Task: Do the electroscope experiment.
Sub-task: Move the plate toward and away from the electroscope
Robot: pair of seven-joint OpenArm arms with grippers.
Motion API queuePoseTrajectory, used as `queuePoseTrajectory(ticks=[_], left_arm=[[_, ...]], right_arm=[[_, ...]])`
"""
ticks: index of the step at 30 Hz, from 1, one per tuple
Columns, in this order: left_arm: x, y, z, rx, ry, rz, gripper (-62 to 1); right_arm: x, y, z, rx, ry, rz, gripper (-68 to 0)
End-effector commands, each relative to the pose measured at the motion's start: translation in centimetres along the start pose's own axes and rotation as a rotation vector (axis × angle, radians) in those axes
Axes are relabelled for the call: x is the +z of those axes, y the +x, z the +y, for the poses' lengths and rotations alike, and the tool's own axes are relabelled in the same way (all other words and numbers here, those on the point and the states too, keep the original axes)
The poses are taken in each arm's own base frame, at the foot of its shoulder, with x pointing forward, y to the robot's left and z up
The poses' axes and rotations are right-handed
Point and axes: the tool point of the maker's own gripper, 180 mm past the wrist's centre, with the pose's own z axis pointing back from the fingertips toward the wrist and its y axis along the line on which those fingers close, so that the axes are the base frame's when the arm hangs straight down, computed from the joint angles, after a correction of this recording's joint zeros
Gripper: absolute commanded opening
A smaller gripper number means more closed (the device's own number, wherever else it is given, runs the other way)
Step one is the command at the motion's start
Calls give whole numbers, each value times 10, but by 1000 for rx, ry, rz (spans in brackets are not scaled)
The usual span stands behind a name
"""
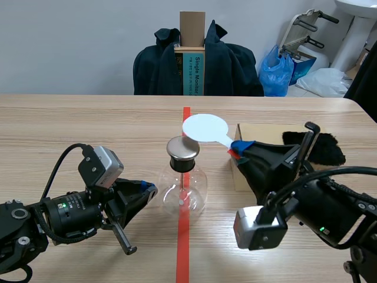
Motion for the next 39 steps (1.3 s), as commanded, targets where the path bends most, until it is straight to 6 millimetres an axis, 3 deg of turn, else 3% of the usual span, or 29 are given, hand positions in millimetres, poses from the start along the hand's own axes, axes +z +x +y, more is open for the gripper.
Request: queuePoseTrajectory(ticks=[1,10,16,22,28,32,39], left_arm=[[-1,10,4,-14,4,-30,-582],[-1,10,4,-14,4,-30,-582],[-1,10,4,-14,4,-29,-582],[-1,10,4,-14,4,-30,-582],[5,10,7,-21,5,-26,-582],[24,18,7,-18,0,-41,-582],[75,46,-21,-44,-64,-70,-582]], right_arm=[[0,-13,-8,27,-20,42,-669],[29,-59,4,8,12,343,-669],[61,-88,-14,60,-90,528,-669],[99,-109,-42,156,-184,647,-669],[133,-125,-90,232,-292,720,-669],[150,-134,-123,261,-372,758,-669],[173,-141,-170,290,-510,814,-669]])
